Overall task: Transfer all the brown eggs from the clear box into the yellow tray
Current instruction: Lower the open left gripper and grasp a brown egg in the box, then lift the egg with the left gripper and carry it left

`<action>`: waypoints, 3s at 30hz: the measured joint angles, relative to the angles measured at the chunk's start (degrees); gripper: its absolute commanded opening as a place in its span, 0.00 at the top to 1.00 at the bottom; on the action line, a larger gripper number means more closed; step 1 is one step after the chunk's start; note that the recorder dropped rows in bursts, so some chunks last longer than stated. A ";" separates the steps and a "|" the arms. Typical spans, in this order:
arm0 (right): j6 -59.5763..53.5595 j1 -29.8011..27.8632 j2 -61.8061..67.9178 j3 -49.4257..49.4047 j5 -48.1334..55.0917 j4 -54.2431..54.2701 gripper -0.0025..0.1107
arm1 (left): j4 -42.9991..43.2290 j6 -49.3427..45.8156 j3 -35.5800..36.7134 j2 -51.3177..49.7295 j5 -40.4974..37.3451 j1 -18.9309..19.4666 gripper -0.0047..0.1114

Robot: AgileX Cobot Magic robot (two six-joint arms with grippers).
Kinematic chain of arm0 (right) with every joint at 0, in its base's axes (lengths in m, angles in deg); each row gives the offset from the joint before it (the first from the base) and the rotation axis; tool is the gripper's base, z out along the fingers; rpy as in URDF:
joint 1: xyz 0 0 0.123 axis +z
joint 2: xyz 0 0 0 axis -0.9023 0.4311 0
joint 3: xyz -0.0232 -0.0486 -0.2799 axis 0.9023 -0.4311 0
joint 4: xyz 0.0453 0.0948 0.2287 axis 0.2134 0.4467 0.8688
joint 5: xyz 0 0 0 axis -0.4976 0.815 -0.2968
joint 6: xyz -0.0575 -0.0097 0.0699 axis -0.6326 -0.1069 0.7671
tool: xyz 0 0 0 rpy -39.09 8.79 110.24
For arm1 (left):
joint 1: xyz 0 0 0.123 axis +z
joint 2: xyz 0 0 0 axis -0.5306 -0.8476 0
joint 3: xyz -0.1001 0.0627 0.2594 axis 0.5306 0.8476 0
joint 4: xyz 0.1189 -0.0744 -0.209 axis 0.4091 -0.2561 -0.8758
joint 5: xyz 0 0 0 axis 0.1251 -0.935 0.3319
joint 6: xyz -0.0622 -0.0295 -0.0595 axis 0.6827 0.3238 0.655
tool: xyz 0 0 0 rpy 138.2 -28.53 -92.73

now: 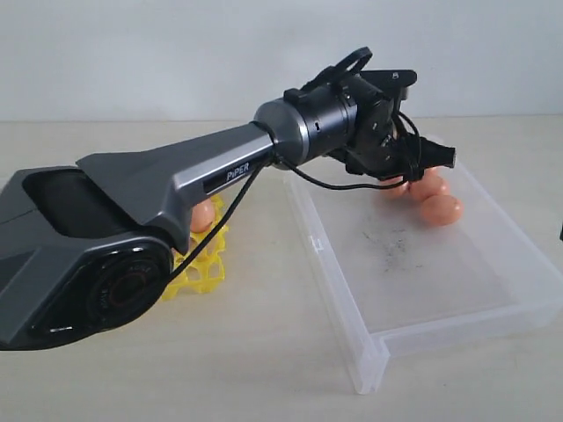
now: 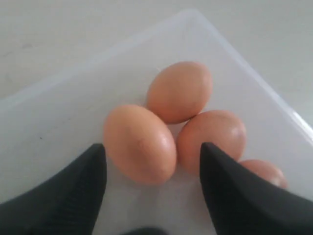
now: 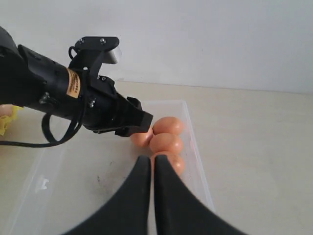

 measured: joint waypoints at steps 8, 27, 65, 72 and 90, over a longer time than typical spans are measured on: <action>-0.24 0.00 0.00 0.00 0.00 0.00 0.98 | -1.88 15.31 0.00 -1.86 11.64 0.00 0.58; -1.16 1.79 0.00 0.00 0.00 0.00 0.98 | 4.11 21.91 -0.13 -3.88 5.73 0.00 0.38; -1.36 1.79 0.00 0.00 0.15 0.00 0.98 | 4.47 15.45 -0.13 -5.17 14.41 -0.68 0.93; -1.61 1.79 0.00 0.00 0.15 0.00 0.98 | 10.67 7.67 -0.13 1.35 9.79 -5.71 0.93; -2.23 1.79 0.00 0.00 0.15 0.00 0.98 | 26.01 6.13 -0.13 5.71 -10.28 -12.31 0.93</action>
